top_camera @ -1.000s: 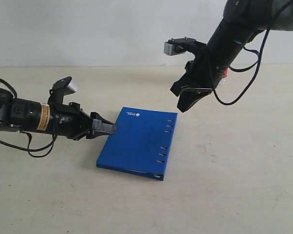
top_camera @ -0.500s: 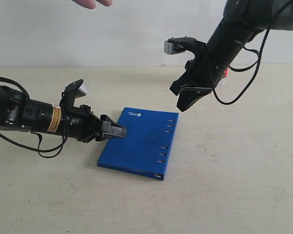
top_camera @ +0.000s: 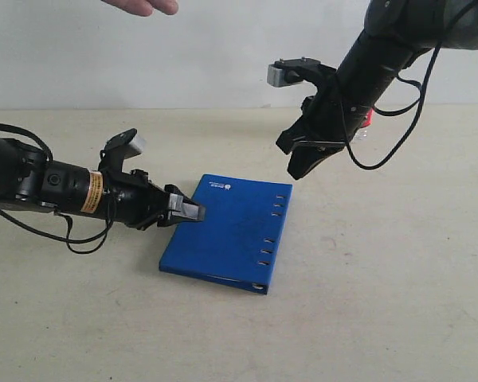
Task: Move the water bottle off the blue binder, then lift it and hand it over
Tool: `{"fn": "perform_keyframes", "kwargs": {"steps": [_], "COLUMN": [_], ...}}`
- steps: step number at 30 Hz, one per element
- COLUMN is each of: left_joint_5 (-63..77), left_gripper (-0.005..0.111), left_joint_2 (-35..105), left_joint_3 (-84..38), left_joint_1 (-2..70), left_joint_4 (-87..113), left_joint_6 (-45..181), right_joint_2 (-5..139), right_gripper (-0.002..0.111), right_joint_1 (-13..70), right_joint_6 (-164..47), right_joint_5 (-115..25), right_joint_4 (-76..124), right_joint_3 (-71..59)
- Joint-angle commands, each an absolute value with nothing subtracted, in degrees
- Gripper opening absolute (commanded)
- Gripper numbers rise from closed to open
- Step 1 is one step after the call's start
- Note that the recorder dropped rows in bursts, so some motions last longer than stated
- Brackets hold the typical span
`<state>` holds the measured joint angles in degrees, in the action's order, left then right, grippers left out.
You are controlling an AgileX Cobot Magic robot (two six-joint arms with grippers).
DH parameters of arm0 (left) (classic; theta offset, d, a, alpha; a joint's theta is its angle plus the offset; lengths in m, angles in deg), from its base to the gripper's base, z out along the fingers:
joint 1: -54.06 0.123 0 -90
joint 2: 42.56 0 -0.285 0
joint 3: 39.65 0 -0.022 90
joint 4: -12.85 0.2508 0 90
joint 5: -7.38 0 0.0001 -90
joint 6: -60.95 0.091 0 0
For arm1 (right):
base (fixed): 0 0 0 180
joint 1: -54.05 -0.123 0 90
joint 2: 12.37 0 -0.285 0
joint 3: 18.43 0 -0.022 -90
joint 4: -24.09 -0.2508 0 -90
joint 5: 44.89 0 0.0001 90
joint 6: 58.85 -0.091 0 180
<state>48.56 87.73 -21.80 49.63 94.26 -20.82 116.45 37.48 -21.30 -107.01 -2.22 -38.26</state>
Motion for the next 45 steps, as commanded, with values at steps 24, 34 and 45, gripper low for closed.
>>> {"fn": "perform_keyframes", "kwargs": {"steps": [24, 34, 45], "left_joint_5": [63.8, 69.9, 70.6], "left_gripper": [0.059, 0.059, 0.059], "left_joint_2": [87.8, 89.5, 95.5], "left_joint_3": [-22.4, -22.4, -24.1], "left_joint_1": [49.5, 49.4, 49.4], "left_joint_4": [96.6, 91.3, 88.6], "left_joint_6": [-21.8, -21.8, -23.7], "right_joint_2": [115.9, 115.9, 115.9], "right_gripper": [0.000, 0.000, 0.000], "right_joint_1": [37.5, 37.5, 37.5], "right_joint_6": [-20.9, -20.9, -20.4], "right_joint_5": [-106.4, -106.4, -106.2], "right_joint_4": [-2.5, -2.5, -2.5], "right_joint_3": [-38.5, -38.5, -38.5]}}
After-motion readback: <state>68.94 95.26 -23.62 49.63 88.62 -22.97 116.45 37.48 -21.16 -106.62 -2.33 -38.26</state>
